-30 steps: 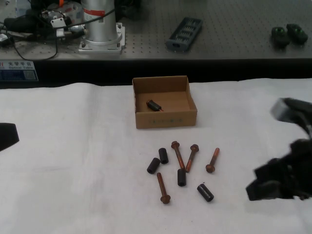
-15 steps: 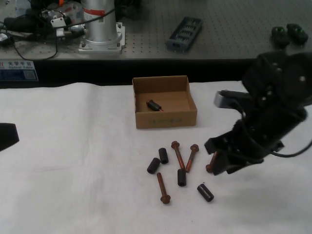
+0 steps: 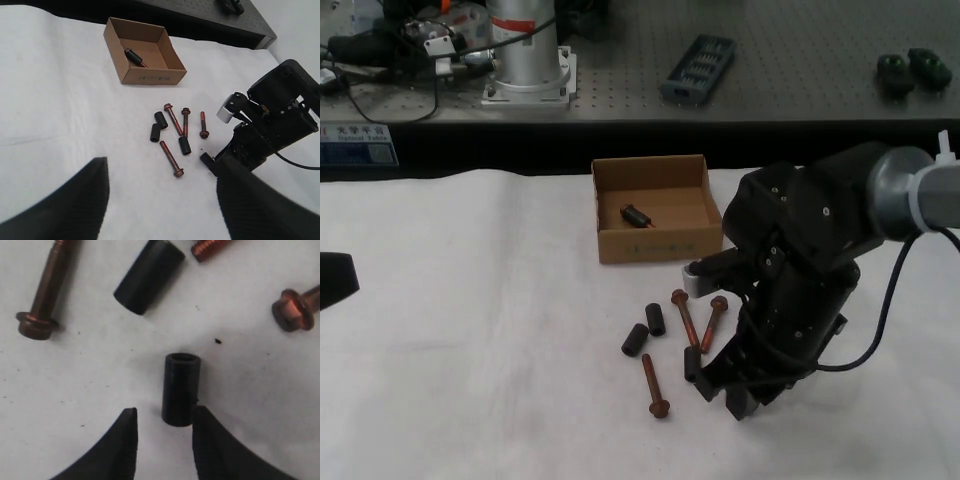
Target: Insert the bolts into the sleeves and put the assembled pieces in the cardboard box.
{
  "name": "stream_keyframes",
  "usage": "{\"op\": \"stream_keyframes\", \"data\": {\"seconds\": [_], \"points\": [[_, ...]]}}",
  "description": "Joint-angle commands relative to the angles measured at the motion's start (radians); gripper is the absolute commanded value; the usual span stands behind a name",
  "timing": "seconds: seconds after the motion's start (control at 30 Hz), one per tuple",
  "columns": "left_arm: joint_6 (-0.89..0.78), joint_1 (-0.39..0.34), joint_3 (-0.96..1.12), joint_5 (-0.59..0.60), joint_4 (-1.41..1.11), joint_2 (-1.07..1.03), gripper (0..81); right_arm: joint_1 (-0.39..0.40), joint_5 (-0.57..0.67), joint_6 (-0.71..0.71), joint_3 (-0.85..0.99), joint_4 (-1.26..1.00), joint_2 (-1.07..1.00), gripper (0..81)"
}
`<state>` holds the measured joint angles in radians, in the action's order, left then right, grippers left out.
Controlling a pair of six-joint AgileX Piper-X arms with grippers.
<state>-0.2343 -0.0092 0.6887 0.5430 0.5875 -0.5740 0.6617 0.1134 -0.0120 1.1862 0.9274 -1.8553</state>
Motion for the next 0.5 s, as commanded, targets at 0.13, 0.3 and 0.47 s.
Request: {"op": "stream_keyframes", "data": {"seconds": [0.13,0.3,0.47], "points": [[0.012,0.003,0.006,0.000,-0.005,-0.002,45.5,0.002,-0.009,-0.012,0.006,-0.027,-0.002,27.4],[0.012,0.003,0.006,0.000,-0.005,-0.002,45.5,0.005,-0.009,-0.012,0.006,-0.061,-0.002,27.4],[0.012,0.003,0.006,-0.018,-0.005,-0.001,45.5,0.005,-0.009,-0.012,0.005,-0.061,-0.002,27.4]]}}
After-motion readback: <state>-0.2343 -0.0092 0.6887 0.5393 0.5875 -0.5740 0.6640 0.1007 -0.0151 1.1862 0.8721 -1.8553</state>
